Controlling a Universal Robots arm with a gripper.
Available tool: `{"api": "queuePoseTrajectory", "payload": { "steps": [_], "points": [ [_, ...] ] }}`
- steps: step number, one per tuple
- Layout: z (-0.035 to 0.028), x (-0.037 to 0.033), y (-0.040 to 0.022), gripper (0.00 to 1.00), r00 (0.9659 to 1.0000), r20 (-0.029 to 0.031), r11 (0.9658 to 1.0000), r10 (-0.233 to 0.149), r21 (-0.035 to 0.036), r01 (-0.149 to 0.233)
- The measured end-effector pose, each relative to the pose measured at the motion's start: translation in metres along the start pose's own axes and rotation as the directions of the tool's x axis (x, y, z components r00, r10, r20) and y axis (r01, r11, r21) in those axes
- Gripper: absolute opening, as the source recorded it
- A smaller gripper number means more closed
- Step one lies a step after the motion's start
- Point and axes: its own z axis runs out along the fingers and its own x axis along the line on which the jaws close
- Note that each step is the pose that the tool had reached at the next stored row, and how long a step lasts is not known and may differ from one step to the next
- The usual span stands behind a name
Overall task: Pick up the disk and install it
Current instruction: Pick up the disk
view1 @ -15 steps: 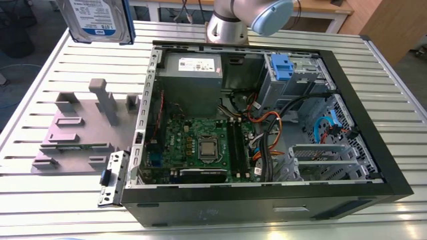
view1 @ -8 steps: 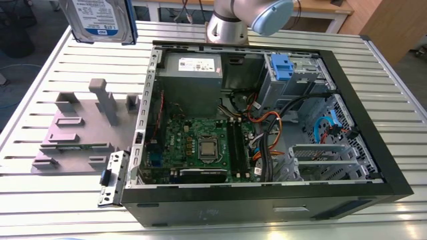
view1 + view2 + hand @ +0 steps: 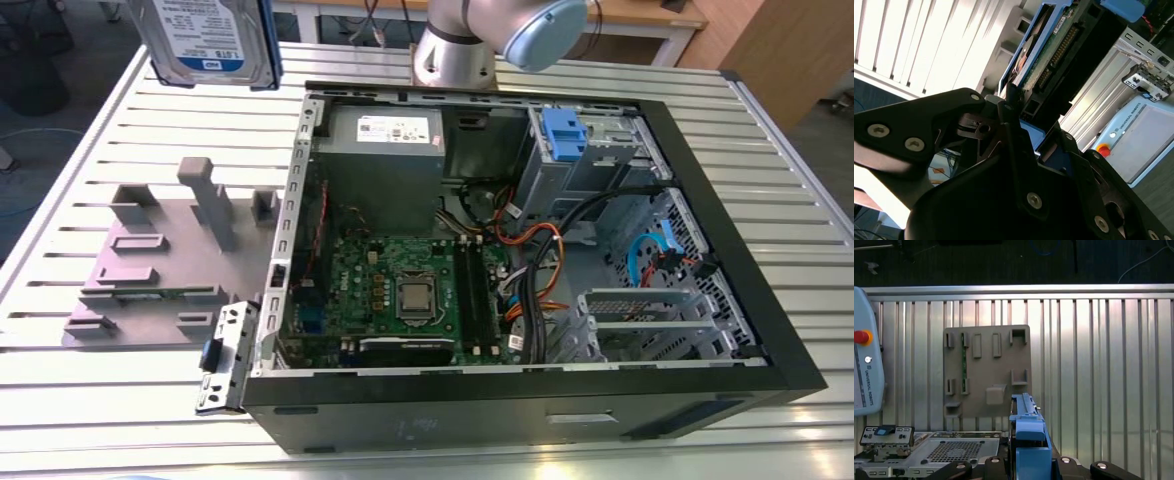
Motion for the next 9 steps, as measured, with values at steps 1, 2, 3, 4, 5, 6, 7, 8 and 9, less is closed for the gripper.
{"api": "queuePoseTrajectory", "payload": {
  "steps": [1, 2, 3, 4, 5, 6, 7, 8, 9],
  "points": [
    [0.0000, 0.0000, -0.0005, 0.37, 1.0000, 0.0001, 1.0000, 0.000, 0.0000, 0.000],
    [0.0000, 0.0000, -0.0010, 0.37, 1.0000, 0.0000, 1.0000, 0.000, 0.0000, 0.000],
    [0.0000, 0.0000, -0.0016, 0.37, 1.0000, 0.0000, 1.0000, 0.000, 0.0000, 0.000],
    [0.0000, 0.0000, -0.0021, 0.37, 1.0000, 0.0000, 1.0000, 0.000, 0.0000, 0.000],
    [0.0000, -0.0001, -0.0026, 0.37, 1.0000, 0.0000, 1.0000, 0.000, 0.0000, 0.000],
    [0.0000, -0.0001, -0.0031, 0.37, 1.0000, 0.0001, 1.0000, 0.000, 0.0000, 0.000],
    [0.0000, -0.0001, -0.0037, 0.37, 1.0000, 0.0001, 1.0000, 0.000, 0.0000, 0.000],
    [0.0000, -0.0001, -0.0043, 0.37, 1.0000, 0.0000, 1.0000, 0.000, -0.0001, 0.000],
    [0.0000, -0.0001, -0.0048, 0.37, 1.0000, 0.0000, 1.0000, 0.000, -0.0001, 0.000]
  ]
}}
